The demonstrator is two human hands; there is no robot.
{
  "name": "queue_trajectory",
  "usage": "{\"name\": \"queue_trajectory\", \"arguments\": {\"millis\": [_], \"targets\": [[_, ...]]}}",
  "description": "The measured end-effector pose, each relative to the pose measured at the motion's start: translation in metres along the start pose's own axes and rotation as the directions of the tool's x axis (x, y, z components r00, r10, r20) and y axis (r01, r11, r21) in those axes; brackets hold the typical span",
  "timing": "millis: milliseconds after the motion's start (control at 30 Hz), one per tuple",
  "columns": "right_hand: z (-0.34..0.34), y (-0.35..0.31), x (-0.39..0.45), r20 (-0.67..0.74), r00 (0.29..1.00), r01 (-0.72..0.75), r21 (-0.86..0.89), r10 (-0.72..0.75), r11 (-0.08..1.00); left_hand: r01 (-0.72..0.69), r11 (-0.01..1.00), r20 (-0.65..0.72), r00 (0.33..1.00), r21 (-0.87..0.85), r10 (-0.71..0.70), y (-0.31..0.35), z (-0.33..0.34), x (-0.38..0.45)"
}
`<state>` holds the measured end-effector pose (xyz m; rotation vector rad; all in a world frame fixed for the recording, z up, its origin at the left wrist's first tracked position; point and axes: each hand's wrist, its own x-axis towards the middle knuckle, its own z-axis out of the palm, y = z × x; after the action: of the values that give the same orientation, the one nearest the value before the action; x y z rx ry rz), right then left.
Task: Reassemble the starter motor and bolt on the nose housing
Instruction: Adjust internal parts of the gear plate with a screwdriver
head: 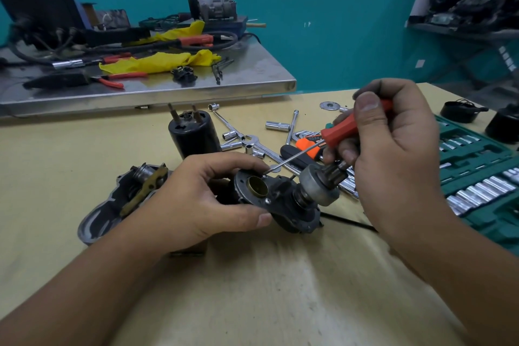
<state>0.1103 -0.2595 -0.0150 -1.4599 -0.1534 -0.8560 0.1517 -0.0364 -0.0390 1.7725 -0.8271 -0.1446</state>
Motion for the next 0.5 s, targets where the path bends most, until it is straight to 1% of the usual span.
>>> {"name": "queue_trajectory", "arguments": {"millis": [500], "targets": [[0.0011,-0.0003,0.0001,-0.018,1.0,0.002,-0.055,-0.003,0.999,0.04,0.999,-0.001,0.999,0.002,-0.04,-0.0014,-0.0014,-0.0002]]}}
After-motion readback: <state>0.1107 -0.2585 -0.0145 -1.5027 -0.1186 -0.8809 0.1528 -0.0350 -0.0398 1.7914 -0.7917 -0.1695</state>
